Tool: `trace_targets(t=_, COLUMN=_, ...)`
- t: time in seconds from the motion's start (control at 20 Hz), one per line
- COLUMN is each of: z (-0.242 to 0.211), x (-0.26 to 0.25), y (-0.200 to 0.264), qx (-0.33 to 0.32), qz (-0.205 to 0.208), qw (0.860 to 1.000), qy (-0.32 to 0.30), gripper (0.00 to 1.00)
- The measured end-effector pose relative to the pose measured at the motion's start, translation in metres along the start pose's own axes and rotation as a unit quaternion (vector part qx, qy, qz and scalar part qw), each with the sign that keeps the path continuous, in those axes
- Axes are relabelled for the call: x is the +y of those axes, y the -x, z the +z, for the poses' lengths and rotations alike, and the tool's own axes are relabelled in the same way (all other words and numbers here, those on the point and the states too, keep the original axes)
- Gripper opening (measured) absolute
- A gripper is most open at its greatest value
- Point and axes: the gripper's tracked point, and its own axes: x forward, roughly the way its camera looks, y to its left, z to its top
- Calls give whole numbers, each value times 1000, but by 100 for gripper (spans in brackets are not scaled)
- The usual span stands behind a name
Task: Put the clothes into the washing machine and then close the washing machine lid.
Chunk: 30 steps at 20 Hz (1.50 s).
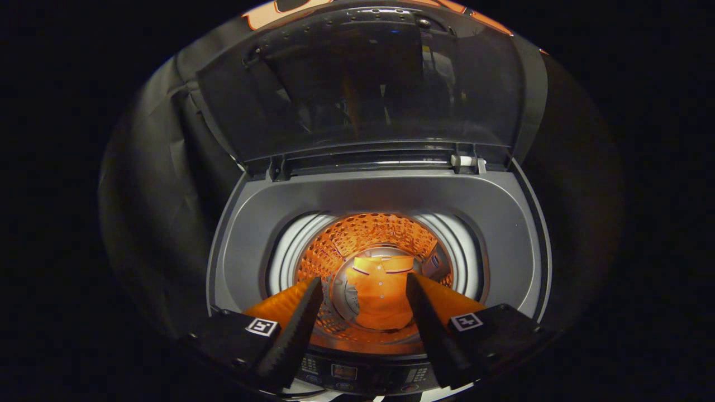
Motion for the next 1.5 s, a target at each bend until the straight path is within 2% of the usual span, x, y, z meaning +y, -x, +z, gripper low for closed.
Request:
trace_targets(t=0.05, z=2, x=0, y=6, qx=-3, qz=1, qw=1000, qy=-1, gripper=97)
trace_targets(t=0.2, z=15, x=4, y=27, qx=-13, qz=8, qw=1000, qy=8, gripper=99)
trace_targets(t=0.65, z=106, x=14, y=109, qx=-93, qz=19, qw=995, qy=19, gripper=99)
trace_targets(t=0.85, z=143, x=28, y=128, qx=-122, qz=35, qw=992, qy=12, gripper=99)
trace_targets(t=1.0, z=168, x=30, y=139, qx=-141, qz=31, qw=989, qy=18, gripper=99)
trace_targets(t=1.5, z=211, x=34, y=150, qx=-164, qz=20, qw=986, qy=25, gripper=99)
